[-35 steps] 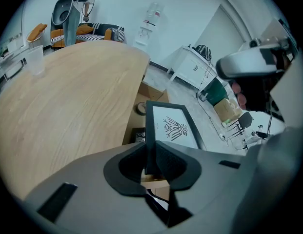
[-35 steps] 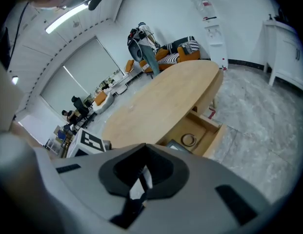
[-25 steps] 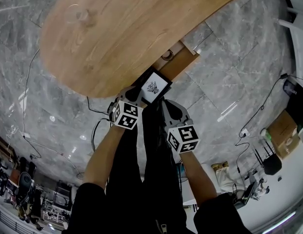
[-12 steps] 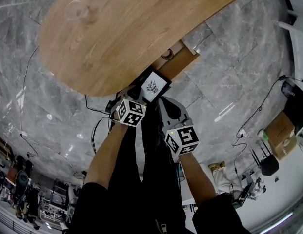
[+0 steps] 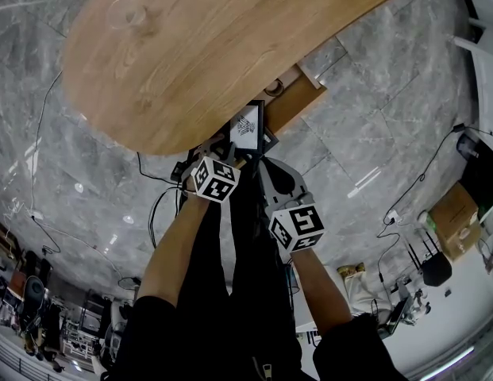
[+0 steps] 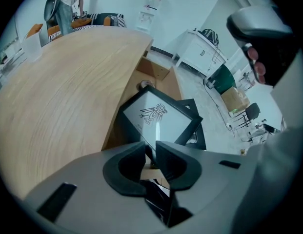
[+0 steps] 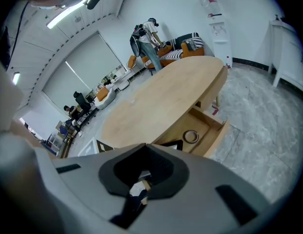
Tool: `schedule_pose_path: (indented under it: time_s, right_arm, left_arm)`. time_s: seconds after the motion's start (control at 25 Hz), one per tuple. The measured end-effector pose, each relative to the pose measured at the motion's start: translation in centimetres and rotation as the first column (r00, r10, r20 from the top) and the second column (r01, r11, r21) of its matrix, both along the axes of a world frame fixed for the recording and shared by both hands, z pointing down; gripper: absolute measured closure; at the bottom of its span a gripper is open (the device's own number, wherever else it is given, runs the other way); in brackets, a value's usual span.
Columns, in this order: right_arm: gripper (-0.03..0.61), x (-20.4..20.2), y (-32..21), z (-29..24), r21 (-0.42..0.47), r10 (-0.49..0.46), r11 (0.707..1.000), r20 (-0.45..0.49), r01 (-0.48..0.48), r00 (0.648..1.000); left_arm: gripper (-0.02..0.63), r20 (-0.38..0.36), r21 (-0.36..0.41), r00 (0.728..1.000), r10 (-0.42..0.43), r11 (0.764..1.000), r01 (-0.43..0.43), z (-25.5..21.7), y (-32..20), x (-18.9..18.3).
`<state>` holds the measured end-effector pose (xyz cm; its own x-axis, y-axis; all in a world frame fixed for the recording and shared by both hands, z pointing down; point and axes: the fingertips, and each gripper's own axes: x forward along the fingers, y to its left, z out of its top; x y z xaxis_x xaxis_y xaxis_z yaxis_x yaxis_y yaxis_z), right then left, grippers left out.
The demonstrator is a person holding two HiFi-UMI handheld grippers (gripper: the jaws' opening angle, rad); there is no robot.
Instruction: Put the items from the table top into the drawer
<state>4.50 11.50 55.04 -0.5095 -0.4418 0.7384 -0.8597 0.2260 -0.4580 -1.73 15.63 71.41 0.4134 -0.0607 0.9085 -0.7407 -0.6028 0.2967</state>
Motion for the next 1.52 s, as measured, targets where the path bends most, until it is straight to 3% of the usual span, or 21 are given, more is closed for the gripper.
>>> schedule_pose_path:
  time_s: [0.12, 0.36, 0.48, 0.8, 0.96, 1.12, 1.28, 1.52]
  right_arm:
    - [0.568, -0.1, -0.2, -0.1, 0.003, 0.001, 1.000, 0.002, -0.001, 1.000]
    - [0.568, -0.2, -0.4, -0.5, 0.012, 0.003, 1.000, 0.001, -0.003, 1.000]
    - [0.568, -0.3, -0.5, -0.9, 0.017, 0.004, 1.000, 0.002, -0.004, 1.000]
    - [0.568, -1.2, -1.4, -1.8, 0.042, -0.001, 0.999, 0.010, 0.001, 1.000]
    - [0.568, -1.9, -2.3, -2.5, 0.068, -0.015, 0.998, 0.012, 0.014, 1.000]
    - [0.568, -3.1, -4.2, -3.3, 0.111, -0.043, 0.993, 0.016, 0.041, 0.999]
    - [0.568, -4.0, -5.9, -4.6, 0.144, -0.039, 0.989, 0.033, 0.034, 0.999]
    - [0.568, -6.1, -6.3, -5.7, 0.188, -0.116, 0.976, 0.003, 0.114, 0.993]
  left_arm:
    - [0.541, -0.008, -0.018, 1.000, 0.006, 1.000, -0.006, 0.0, 0.2, 0.0]
    - [0.540, -0.035, 0.020, 0.999, 0.025, 1.000, -0.024, -1.6, 0.0, -0.1]
    - [0.540, -0.063, 0.056, 0.997, 0.043, 0.998, -0.039, -3.2, -0.6, 0.1]
    - [0.540, -0.145, 0.158, 0.989, -0.001, 0.987, 0.025, -7.0, -4.4, 0.4]
    - [0.540, -0.164, 0.235, 0.986, 0.001, 0.971, 0.038, -9.1, -7.6, -0.5]
    - [0.532, -0.165, 0.275, 0.982, -0.088, 0.952, 0.132, -10.5, -10.7, -3.0]
    - [0.522, -0.151, 0.321, 0.976, -0.156, 0.926, 0.198, -11.6, -13.5, -6.2]
    - [0.486, -0.108, 0.425, 0.973, -0.204, 0.875, 0.231, -13.9, -18.4, -11.7]
